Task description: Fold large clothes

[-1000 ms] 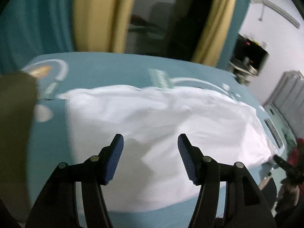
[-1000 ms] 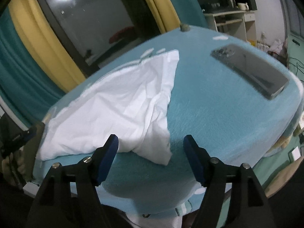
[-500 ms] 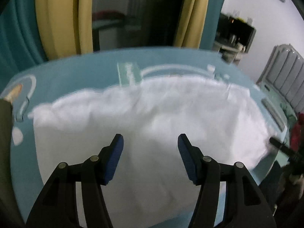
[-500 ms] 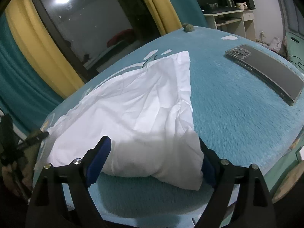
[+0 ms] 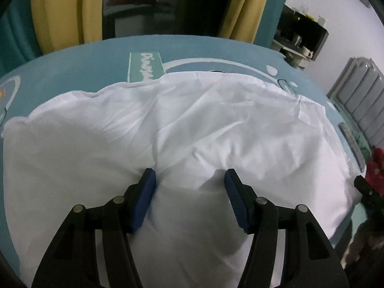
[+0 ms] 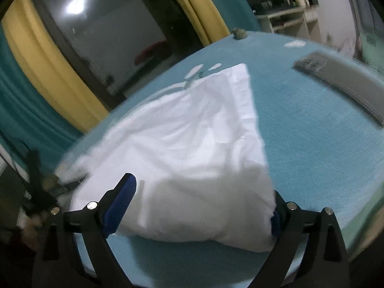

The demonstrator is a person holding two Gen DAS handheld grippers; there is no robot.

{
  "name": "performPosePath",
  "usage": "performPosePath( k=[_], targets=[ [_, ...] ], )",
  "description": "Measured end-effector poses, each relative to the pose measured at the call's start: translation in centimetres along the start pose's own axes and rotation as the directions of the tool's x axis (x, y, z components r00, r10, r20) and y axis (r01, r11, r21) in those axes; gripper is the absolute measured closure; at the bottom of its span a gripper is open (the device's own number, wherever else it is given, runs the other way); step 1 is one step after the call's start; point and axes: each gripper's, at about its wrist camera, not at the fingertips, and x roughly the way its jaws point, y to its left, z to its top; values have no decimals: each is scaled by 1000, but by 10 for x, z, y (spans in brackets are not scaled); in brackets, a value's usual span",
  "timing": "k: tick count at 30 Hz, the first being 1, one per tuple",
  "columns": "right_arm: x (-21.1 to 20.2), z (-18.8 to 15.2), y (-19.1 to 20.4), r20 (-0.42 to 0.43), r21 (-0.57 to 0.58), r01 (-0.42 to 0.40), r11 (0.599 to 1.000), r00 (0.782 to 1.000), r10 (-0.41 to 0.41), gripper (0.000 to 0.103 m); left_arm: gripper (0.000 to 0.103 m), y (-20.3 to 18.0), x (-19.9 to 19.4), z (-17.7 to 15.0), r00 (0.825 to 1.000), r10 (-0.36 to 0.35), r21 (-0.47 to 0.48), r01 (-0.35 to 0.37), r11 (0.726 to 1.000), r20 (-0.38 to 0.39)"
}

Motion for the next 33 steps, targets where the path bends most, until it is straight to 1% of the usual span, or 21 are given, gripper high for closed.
performPosePath(
  k=[1, 2, 4, 5, 6, 7, 8, 9, 11, 12, 13, 15, 19, 21, 24, 26, 28, 30, 33],
  targets=[
    [3, 0, 1, -2, 24, -34, 999, 999, 34, 9, 40, 1, -3, -1, 1000, -15, -9, 15, 1000, 0],
    [7, 1, 5, -7, 24, -38, 999, 999, 39, 9, 40, 1, -7, -3, 999, -40, -27, 40, 999, 8],
    [14, 1, 13, -8, 19, -55, 998, 998, 55, 10, 40, 3, -9, -5, 998, -57, -28, 58, 998, 18],
    [18, 1, 16, -6, 24, -68, 997, 998, 68, 14, 40, 2, -9, -7, 998, -57, -14, 57, 998, 19],
    [23, 1, 20, -19, 30, -99, 995, 995, 99, 19, 40, 0, -6, -10, 998, -50, 5, 50, 999, 27],
    [28, 1, 24, -38, 34, -129, 991, 991, 131, 38, 40, -2, -6, -13, 998, -41, 30, 40, 999, 46],
    [39, -1, 27, -76, 57, -175, 983, 981, 179, 64, 40, -6, -4, -15, 998, -27, 59, 24, 998, 56],
    [48, -4, 27, -104, 82, -204, 976, 972, 212, 71, 40, -10, -3, -17, 998, -11, 81, 6, 997, 62],
    [56, -6, 37, -101, 45, -204, 978, 973, 207, 78, 40, -12, -3, -17, 998, -1, 92, -5, 996, 69],
    [56, -5, 40, -108, 26, -198, 980, 974, 200, 79, 40, -12, -3, -17, 997, -1, 92, -6, 996, 72],
    [54, -2, 44, -99, 18, -204, 979, 974, 205, 80, 40, -12, -3, -17, 997, -1, 95, -7, 995, 76],
    [48, 4, 60, -83, -35, -220, 975, 973, 217, 81, 40, -13, -3, -18, 997, 3, 102, -11, 995, 82],
    [35, 14, 105, -72, -187, -223, 957, 974, 213, 82, 40, -10, -4, -19, 996, -9, 94, 1, 996, 84],
    [30, 17, 130, -64, -273, -200, 941, 980, 189, 82, 40, -7, -5, -18, 996, -21, 87, 14, 996, 82],
    [27, 18, 164, -62, -374, -182, 910, 983, 171, 82, 40, 4, -9, -14, 996, -65, 45, 62, 997, 65],
    [27, 17, 182, -67, -420, -180, 889, 984, 167, 82, 40, 16, -17, -12, 992, -101, -1, 102, 995, 73],
    [31, 15, 199, -81, -456, -189, 870, 982, 171, 82, 40, 30, -35, -12, 987, -118, -21, 121, 992, 113],
    [38, 11, 218, -89, -498, -181, 848, 984, 157, 82, 40, 45, -59, -15, 980, -85, -23, 90, 996, 178],
    [50, 1, 246, -111, -567, -172, 805, 985, 132, 82, 40, 76, -88, -23, 970, -40, -58, 55, 997, 241]
  ],
)
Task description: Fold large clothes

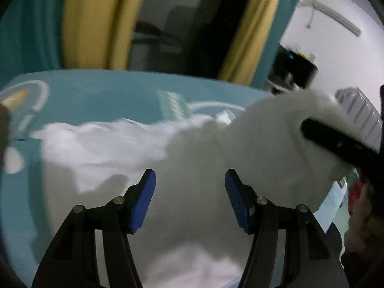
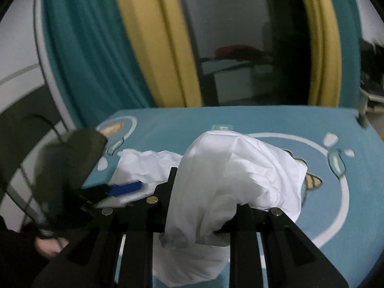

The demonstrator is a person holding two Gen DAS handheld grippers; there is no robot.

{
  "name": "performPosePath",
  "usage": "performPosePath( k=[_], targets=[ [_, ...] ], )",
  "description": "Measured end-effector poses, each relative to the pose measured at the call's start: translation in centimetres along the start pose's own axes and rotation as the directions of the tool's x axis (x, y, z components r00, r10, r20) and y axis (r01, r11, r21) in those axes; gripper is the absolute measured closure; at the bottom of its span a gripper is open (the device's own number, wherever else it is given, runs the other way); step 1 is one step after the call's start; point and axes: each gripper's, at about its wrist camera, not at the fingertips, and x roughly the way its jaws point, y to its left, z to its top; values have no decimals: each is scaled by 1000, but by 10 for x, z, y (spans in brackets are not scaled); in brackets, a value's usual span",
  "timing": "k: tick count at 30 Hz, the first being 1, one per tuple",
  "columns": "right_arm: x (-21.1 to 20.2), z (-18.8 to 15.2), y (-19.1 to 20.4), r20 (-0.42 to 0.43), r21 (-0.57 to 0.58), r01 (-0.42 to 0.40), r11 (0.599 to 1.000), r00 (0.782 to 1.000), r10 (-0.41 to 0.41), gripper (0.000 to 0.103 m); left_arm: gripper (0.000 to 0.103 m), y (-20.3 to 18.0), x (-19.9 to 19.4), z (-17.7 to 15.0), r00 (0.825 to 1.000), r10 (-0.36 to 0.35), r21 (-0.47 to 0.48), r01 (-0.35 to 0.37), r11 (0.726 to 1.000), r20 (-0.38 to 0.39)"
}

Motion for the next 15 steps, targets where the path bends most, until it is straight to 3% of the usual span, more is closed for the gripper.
performPosePath(
  k=[6, 10, 13, 15],
  targets=[
    [44, 0, 52, -94, -110, -87, 990, 993, 76, 82, 40, 70, -46, -10, 988, 147, -103, -141, 985, 55],
    [81, -13, 87, -200, -163, -171, 972, 970, 137, 82, 40, 109, -68, -20, 973, 223, -170, -210, 963, 59],
    [108, -27, 114, -306, -198, -252, 947, 934, 185, 79, 40, 133, -83, -28, 960, 273, -213, -255, 943, 56],
    [127, -42, 137, -407, -233, -342, 910, 885, 229, 76, 40, 143, -94, -30, 951, 304, -226, -285, 931, 54]
  ],
)
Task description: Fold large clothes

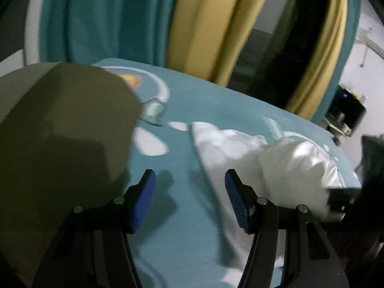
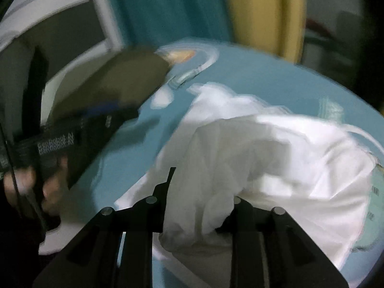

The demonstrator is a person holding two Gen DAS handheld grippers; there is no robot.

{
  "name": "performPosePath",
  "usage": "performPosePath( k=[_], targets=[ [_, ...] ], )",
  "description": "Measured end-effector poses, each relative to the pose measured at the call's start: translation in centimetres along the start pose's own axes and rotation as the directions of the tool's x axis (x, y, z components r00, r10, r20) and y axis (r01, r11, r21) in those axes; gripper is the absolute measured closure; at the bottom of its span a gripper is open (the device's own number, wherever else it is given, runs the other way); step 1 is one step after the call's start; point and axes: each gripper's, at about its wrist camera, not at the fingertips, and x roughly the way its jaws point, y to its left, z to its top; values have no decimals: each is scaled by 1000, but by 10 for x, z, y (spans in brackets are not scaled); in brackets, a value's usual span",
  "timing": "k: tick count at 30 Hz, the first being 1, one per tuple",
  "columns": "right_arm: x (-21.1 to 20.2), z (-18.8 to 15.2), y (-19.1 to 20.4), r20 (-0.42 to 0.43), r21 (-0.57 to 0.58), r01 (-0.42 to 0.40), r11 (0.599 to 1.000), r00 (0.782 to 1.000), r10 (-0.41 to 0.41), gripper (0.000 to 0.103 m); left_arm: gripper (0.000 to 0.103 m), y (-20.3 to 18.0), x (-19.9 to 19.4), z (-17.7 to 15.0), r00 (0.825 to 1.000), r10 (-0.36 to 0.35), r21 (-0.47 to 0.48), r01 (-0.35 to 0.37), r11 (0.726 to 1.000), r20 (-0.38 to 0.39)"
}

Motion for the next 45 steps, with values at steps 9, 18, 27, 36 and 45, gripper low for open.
performPosePath(
  k=[9, 18, 27, 36, 45],
  targets=[
    [9, 7, 26, -33, -74, -198, 977, 980, 196, 24, 40, 20, -12, 19, 1000, 13, 18, -13, 1000, 3],
    [-103, -22, -36, 215, 88, -105, 991, 973, 84, 23, 40, -60, 11, 33, 962, -256, 195, 270, 943, -94],
    [-91, -59, -112, 152, 343, 31, 939, 985, -88, 23, 40, -46, 91, 29, 968, 105, 269, -42, 962, -228],
    [-35, -56, -139, 203, 464, -251, 849, 964, 174, 23, 40, 10, 56, 36, 979, 48, 40, -41, 998, -199],
    [-31, -57, -133, 202, 402, -218, 889, 969, 146, 69, 39, -10, 43, 21, 972, -79, 34, 89, 995, -220]
  ],
)
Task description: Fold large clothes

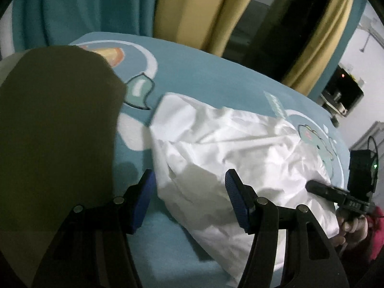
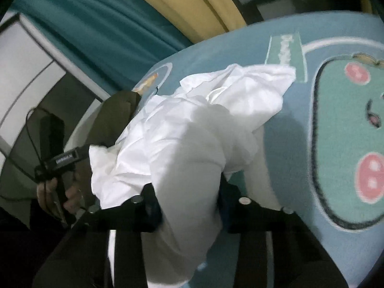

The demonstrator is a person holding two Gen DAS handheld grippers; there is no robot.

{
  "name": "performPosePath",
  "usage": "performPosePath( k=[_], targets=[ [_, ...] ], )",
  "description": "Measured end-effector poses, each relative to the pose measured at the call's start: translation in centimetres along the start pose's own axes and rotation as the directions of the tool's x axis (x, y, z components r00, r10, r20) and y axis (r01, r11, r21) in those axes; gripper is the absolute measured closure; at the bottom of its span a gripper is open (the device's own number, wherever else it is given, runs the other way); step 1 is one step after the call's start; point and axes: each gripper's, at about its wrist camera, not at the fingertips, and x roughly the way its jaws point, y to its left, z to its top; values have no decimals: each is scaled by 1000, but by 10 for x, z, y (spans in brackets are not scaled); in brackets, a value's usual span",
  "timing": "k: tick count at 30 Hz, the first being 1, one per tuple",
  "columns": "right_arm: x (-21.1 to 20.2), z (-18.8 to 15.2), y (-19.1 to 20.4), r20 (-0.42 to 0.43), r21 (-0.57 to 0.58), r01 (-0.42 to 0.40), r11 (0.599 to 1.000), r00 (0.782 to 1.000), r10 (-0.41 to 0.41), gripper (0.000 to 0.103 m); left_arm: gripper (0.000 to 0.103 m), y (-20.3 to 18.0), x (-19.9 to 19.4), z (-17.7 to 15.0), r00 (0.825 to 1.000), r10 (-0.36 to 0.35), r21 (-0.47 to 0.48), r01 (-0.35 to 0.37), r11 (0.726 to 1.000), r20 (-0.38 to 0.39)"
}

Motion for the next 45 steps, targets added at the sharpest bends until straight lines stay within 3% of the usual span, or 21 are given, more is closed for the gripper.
performPosePath(
  k=[5, 9, 13, 16, 18, 19, 21, 22, 27, 31, 35, 37, 38, 40, 42, 45],
  targets=[
    [-42, 0, 9, 22, -111, 142, 984, 990, -140, 74, 39, -32, -7, -1, 996, -90, 52, 89, 995, 15],
    [-82, -5, 6, 51, -195, 327, 925, 945, -323, 74, 39, -71, -5, -3, 982, -188, 97, 186, 978, 7],
    [-102, -12, -5, 47, -220, 427, 877, 903, -428, 74, 36, -124, 6, -11, 961, -275, 172, 276, 946, -30],
    [-100, -16, -12, 46, -198, 442, 875, 896, -442, 66, 30, -160, 31, -25, 954, -275, 266, 297, 917, -120],
    [-100, -17, -19, 51, -157, 432, 888, 901, -430, 57, 32, -168, 50, -35, 968, -196, 298, 236, 925, -160],
    [-100, -17, -22, 54, -138, 420, 897, 908, -416, 51, 36, -167, 56, -39, 971, -166, 303, 212, 929, -170],
    [-102, -15, -25, 61, -103, 385, 917, 923, -380, 46, 81, -156, 54, -44, 981, -138, 319, 176, 931, -138],
    [-109, -14, -28, 72, -84, 345, 935, 938, -339, 39, 88, -150, 50, -44, 980, -146, 315, 183, 931, -137],
    [-152, -11, -41, 170, 27, 274, 961, 946, -275, 28, 92, -113, 12, -46, 986, -148, 262, 165, 951, -81],
    [-161, -7, -51, 218, 98, 212, 972, 949, -229, 28, 88, -101, -1, -51, 974, -199, 211, 218, 953, -105],
    [-113, -1, -54, 84, 76, 221, 972, 970, -227, 28, 85, -83, 5, -60, 978, -158, 182, 181, 966, -135],
    [-90, -4, -58, 33, 56, 274, 960, 961, -276, 29, 85, -69, 8, -64, 983, -114, 167, 137, 976, -141],
    [-79, -8, -58, 14, 19, 302, 953, 953, -302, 29, 81, -66, 9, -65, 983, -116, 157, 139, 978, -145],
    [-73, -13, -49, 54, -54, 341, 938, 939, -338, 29, 72, -55, 4, -65, 979, -134, 138, 155, 978, -151],
    [-72, -12, -46, 38, -64, 357, 932, 934, -355, 29, 45, -50, -7, -60, 985, -123, 144, 141, 980, -122],
    [-75, -11, -46, 34, -47, 352, 935, 936, -351, 29, 34, -44, -21, -45, 986, -159, 132, 165, 978, -52]
  ],
)
